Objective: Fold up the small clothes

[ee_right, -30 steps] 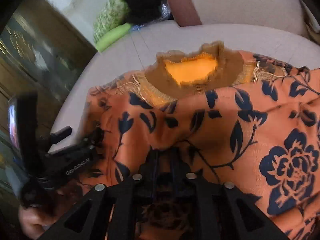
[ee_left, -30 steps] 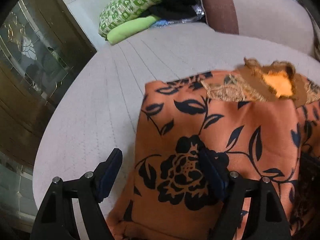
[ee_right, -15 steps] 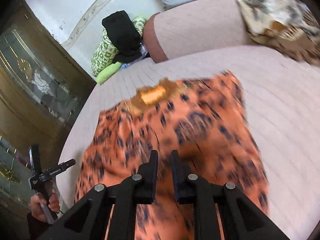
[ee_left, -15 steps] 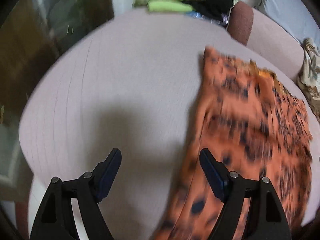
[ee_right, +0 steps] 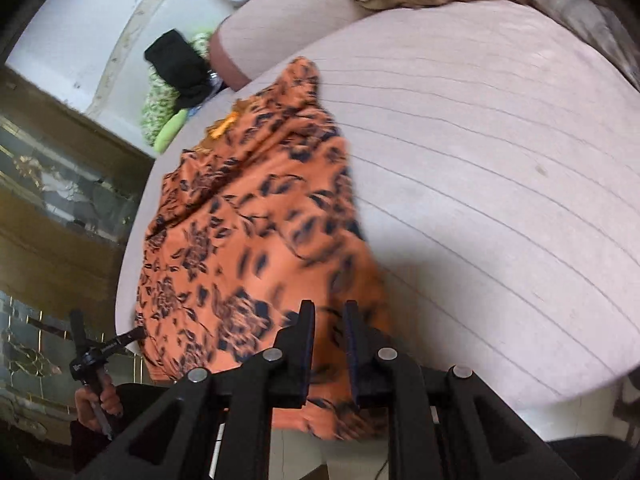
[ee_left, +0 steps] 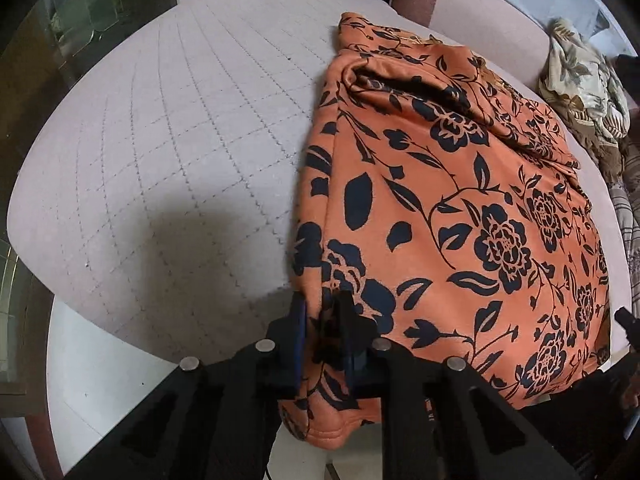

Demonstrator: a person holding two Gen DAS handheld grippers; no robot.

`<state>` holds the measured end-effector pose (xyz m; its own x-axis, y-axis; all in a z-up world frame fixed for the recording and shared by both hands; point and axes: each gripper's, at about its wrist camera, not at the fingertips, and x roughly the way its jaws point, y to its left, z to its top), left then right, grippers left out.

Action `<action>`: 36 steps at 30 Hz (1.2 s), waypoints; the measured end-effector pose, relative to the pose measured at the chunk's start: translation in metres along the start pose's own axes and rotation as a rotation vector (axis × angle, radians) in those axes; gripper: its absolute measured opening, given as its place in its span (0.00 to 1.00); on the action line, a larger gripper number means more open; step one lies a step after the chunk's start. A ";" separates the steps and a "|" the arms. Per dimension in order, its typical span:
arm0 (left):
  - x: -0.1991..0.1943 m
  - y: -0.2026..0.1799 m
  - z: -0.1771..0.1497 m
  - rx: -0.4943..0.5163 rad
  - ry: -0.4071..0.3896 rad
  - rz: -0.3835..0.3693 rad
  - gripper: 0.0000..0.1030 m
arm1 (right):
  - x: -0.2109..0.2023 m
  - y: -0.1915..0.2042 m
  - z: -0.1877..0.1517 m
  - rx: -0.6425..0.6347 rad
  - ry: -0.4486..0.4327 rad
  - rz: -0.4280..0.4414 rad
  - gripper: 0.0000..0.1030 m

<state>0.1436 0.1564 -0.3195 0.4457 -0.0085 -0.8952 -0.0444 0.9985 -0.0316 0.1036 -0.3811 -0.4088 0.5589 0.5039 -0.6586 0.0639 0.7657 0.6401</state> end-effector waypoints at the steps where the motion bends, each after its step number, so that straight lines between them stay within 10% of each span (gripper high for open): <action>1: 0.003 0.002 0.004 -0.003 0.009 -0.002 0.36 | -0.001 -0.006 -0.003 0.012 0.004 -0.006 0.21; 4: 0.008 0.009 0.016 -0.044 -0.012 -0.033 0.75 | 0.004 -0.018 -0.006 0.036 0.014 -0.007 0.24; 9: 0.012 0.007 0.015 -0.023 -0.010 -0.051 0.74 | 0.018 -0.021 -0.009 0.044 0.020 0.003 0.60; 13: 0.009 -0.008 0.012 0.055 -0.047 -0.026 0.28 | 0.023 -0.006 -0.009 0.012 -0.006 0.039 0.71; 15: 0.008 -0.013 0.014 0.061 -0.041 -0.067 0.14 | 0.033 0.001 -0.013 -0.005 0.003 0.027 0.68; 17: 0.009 -0.013 0.014 0.055 -0.042 -0.076 0.10 | 0.036 0.014 -0.016 -0.073 0.014 -0.023 0.29; 19: 0.007 -0.008 0.014 0.034 -0.040 -0.108 0.09 | 0.042 0.023 -0.019 -0.092 0.056 -0.010 0.13; 28: -0.021 0.012 0.043 -0.020 -0.047 -0.313 0.07 | 0.021 0.061 0.009 -0.051 0.042 0.219 0.10; 36: -0.047 -0.002 0.174 -0.013 -0.144 -0.399 0.07 | 0.001 0.084 0.126 0.040 -0.161 0.358 0.10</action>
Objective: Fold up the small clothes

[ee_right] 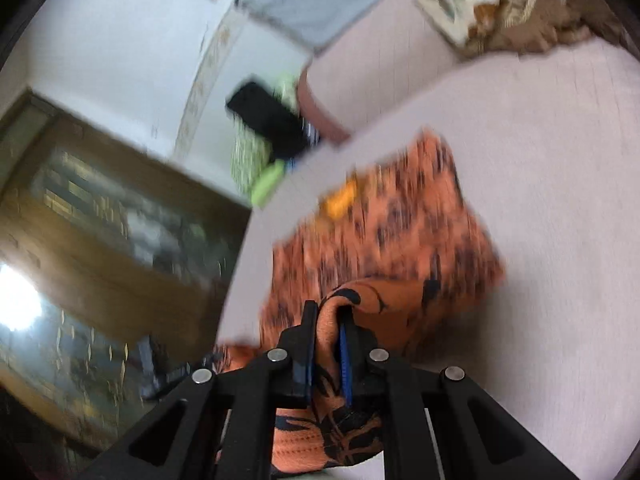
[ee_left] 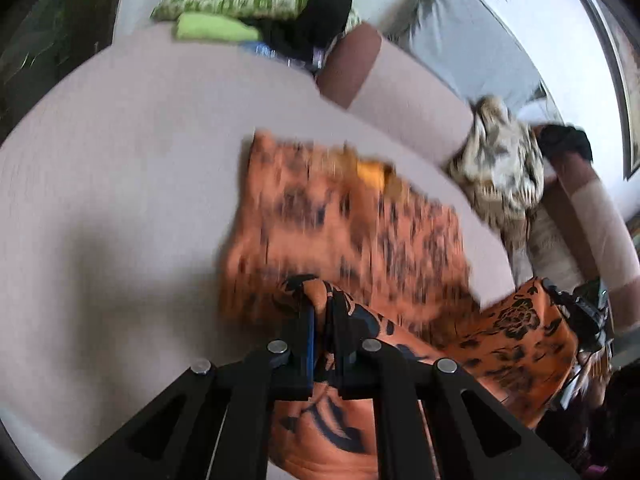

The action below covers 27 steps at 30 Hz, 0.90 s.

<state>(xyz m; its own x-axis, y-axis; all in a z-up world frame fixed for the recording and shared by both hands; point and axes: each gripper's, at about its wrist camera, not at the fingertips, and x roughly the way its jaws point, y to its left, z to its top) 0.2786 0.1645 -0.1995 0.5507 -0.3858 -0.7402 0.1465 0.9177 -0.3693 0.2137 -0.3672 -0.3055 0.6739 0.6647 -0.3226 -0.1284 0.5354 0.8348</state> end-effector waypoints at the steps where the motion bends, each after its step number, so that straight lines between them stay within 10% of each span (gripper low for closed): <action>1: 0.009 -0.001 0.023 0.001 -0.020 0.017 0.07 | 0.007 -0.004 0.022 0.024 -0.045 -0.010 0.10; 7: 0.106 0.030 0.124 -0.156 -0.008 0.237 0.11 | 0.074 -0.071 0.119 0.260 -0.223 -0.113 0.16; 14: 0.086 0.018 0.062 -0.257 -0.249 0.472 0.13 | 0.119 -0.138 0.112 0.388 -0.217 -0.154 0.29; 18: 0.064 -0.002 0.050 -0.314 -0.267 0.392 0.14 | 0.127 -0.078 0.111 0.095 -0.188 -0.195 0.29; 22: 0.059 -0.013 0.040 -0.225 -0.281 0.510 0.60 | 0.178 0.000 0.073 -0.216 0.017 -0.224 0.29; 27: 0.068 0.026 0.034 -0.304 -0.196 0.442 0.59 | 0.265 0.072 0.003 -0.476 0.270 -0.208 0.29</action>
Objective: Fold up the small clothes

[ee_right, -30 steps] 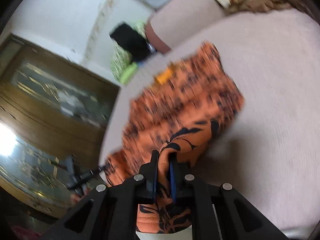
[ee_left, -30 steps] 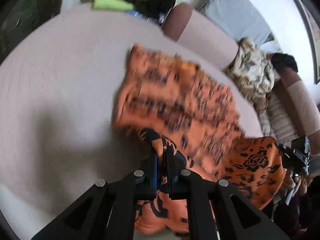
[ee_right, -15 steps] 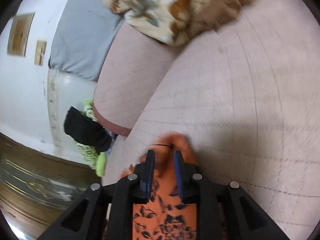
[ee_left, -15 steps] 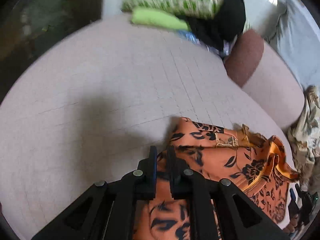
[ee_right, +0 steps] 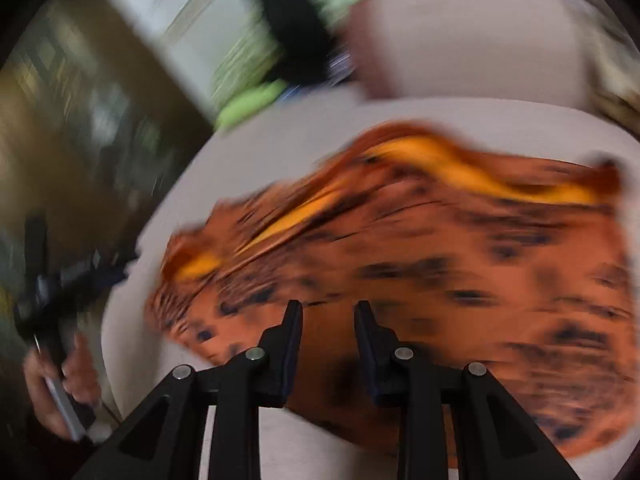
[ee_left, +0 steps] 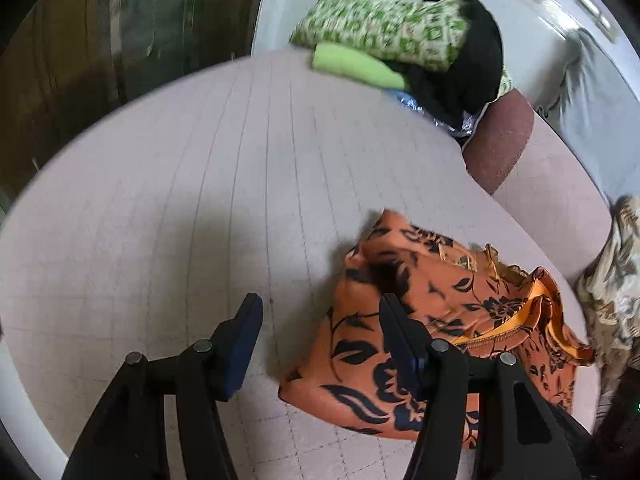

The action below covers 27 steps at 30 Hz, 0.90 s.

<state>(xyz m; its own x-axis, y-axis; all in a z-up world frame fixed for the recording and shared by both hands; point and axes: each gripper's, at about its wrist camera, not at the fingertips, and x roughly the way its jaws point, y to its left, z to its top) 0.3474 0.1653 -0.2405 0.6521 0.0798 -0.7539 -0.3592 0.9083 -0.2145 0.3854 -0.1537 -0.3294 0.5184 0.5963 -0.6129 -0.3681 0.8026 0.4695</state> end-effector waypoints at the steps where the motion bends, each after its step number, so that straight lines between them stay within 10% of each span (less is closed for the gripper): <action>1: 0.001 0.002 -0.002 0.006 0.010 0.001 0.59 | 0.019 0.020 0.005 -0.047 0.030 0.008 0.29; 7: 0.008 0.013 0.002 0.054 0.011 0.030 0.59 | 0.132 0.085 0.082 -0.159 0.145 -0.042 0.29; 13: -0.002 0.006 0.010 0.117 -0.053 -0.002 0.59 | 0.097 0.078 0.160 0.071 -0.180 -0.022 0.29; 23: -0.001 -0.060 -0.023 0.362 -0.073 -0.018 0.60 | -0.024 -0.022 0.036 0.129 -0.149 -0.245 0.29; 27: 0.041 -0.067 -0.042 0.396 0.129 0.057 0.60 | -0.065 -0.091 -0.024 0.300 -0.117 -0.324 0.29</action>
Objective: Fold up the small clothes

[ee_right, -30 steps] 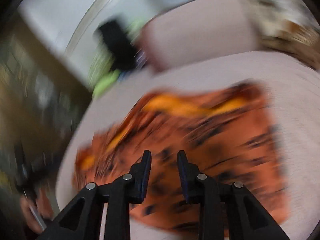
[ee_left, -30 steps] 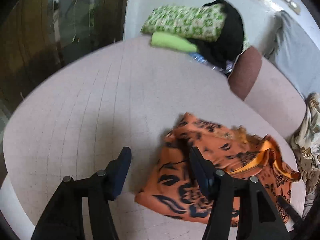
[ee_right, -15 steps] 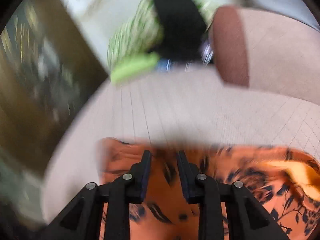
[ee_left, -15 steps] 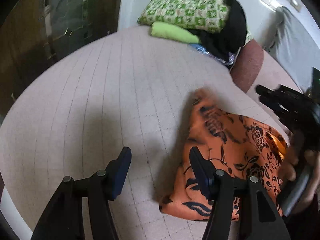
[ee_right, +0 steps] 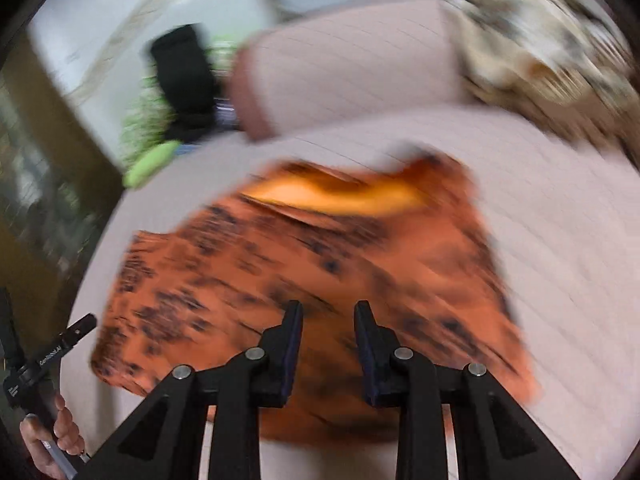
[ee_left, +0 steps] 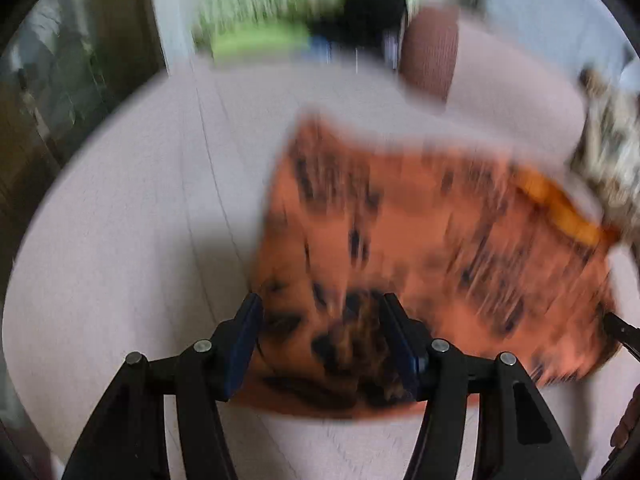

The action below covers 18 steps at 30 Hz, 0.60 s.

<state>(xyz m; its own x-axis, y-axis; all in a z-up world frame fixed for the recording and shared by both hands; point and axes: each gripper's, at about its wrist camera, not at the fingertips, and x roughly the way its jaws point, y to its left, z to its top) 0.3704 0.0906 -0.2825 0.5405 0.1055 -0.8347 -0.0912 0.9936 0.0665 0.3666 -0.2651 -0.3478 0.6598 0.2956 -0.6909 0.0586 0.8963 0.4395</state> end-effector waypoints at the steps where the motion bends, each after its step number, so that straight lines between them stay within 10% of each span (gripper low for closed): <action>1: 0.009 -0.004 -0.008 0.022 0.040 0.020 0.60 | 0.001 -0.023 -0.009 0.043 0.052 -0.039 0.28; 3: 0.000 -0.016 -0.014 0.115 -0.017 0.092 0.61 | 0.013 -0.049 -0.031 0.098 0.180 -0.029 0.28; 7: -0.014 -0.013 -0.008 0.045 -0.064 0.058 0.61 | -0.007 -0.036 -0.023 -0.036 0.145 -0.033 0.28; 18: 0.007 -0.031 0.024 0.006 -0.022 0.034 0.67 | 0.109 -0.004 0.124 -0.078 0.068 -0.101 0.26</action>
<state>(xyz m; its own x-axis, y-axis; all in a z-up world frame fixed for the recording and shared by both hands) 0.3966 0.0617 -0.2776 0.5553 0.1403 -0.8198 -0.1049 0.9896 0.0982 0.5316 -0.2774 -0.3536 0.6011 0.2222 -0.7677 0.0615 0.9448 0.3217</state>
